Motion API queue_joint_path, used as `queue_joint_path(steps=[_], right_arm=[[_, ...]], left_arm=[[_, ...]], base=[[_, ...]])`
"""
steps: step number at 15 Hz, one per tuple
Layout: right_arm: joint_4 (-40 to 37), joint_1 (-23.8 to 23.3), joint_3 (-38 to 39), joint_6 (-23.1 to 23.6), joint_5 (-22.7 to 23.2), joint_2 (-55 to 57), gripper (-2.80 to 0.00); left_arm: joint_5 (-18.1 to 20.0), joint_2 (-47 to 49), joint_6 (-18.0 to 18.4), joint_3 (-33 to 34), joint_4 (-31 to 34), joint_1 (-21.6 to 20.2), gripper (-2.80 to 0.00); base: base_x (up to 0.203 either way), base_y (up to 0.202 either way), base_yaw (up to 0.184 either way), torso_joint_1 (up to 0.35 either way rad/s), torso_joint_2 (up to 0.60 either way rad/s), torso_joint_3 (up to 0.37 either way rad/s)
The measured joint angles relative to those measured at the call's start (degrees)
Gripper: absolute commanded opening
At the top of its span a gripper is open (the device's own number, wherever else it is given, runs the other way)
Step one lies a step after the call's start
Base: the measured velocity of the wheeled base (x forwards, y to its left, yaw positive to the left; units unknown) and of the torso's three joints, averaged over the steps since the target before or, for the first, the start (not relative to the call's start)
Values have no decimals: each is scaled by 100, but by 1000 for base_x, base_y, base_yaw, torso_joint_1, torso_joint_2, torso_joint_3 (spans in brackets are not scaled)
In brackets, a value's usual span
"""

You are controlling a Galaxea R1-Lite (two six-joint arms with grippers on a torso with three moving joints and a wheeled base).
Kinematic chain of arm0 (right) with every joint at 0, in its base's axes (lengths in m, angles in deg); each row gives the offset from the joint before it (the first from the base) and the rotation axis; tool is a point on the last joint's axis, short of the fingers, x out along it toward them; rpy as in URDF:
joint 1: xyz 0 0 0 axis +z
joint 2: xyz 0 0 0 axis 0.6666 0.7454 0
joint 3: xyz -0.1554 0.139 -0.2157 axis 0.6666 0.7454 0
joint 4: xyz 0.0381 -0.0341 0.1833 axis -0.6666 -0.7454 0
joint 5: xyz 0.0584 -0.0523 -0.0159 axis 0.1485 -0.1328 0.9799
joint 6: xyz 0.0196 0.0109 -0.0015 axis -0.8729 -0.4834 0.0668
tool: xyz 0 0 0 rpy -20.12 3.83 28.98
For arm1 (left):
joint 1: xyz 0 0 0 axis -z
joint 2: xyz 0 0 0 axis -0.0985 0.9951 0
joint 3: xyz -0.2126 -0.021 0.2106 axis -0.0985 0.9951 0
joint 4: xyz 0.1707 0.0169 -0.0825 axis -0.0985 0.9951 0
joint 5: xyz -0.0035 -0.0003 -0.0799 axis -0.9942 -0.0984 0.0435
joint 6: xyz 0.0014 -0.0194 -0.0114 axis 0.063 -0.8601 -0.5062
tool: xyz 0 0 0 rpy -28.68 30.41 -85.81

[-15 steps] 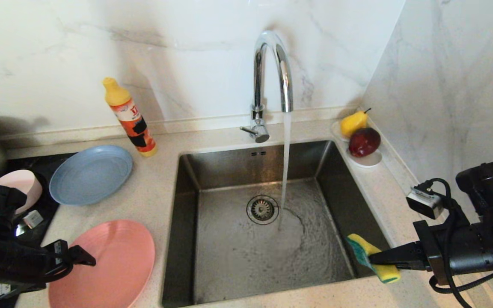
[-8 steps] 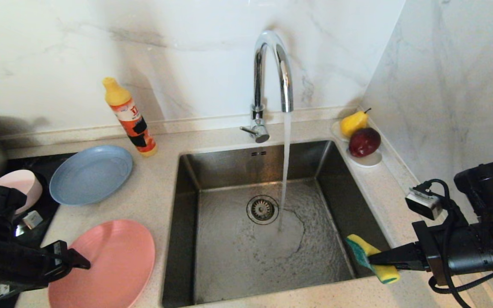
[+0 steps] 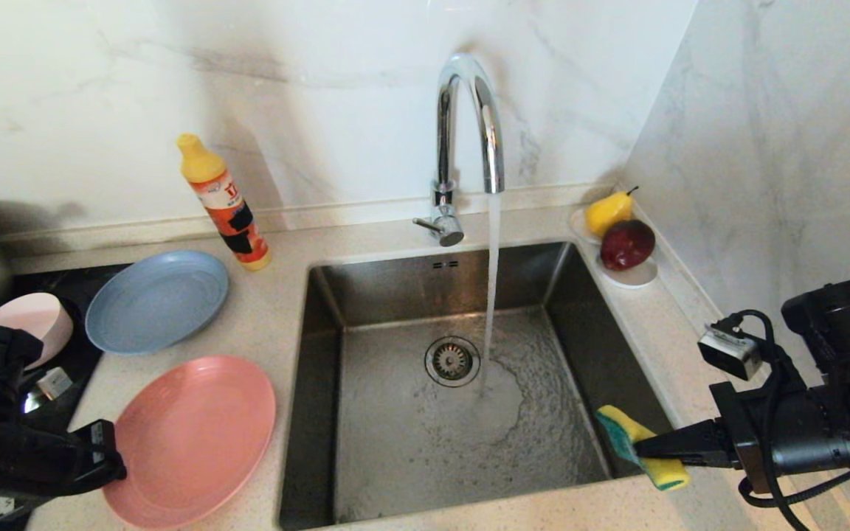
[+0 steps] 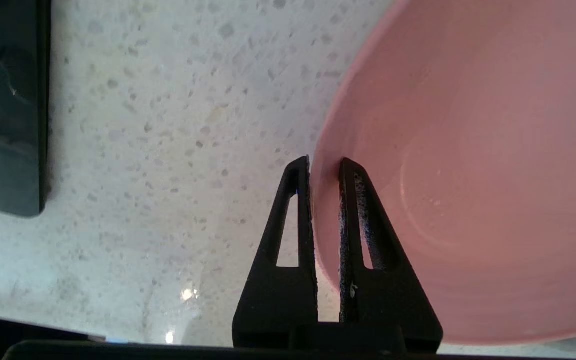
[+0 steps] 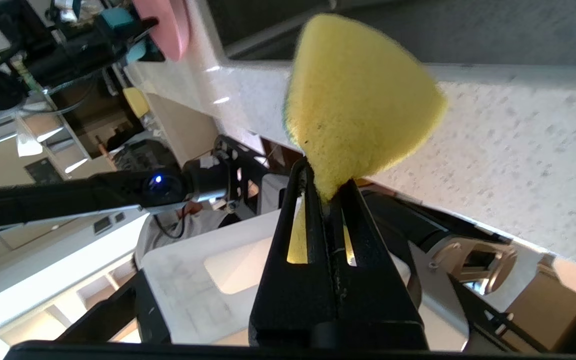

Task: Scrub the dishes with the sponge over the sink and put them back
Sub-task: Wash the plate

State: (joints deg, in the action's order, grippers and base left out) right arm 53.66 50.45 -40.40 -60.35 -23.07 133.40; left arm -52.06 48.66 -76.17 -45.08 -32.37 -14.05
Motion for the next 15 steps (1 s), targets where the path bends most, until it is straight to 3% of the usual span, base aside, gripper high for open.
queue_joint_path(steps=[6,9,15], right_arm=[[1,-2,-19,0,4,-15,-280],[-2,-5,-6,0,78,-80,-280],[-5,-16,3,13,89,-220,-280]], left_arm=[[51,-252,229,157,31,-133,-280],[414,-685,436,162,85,-119,-280],[806,-1799,502,116,485,318,-280]], base=[[0,0,0,0,0,0],[0,0,0,0,0,0],[0,0,0,0,0,0]])
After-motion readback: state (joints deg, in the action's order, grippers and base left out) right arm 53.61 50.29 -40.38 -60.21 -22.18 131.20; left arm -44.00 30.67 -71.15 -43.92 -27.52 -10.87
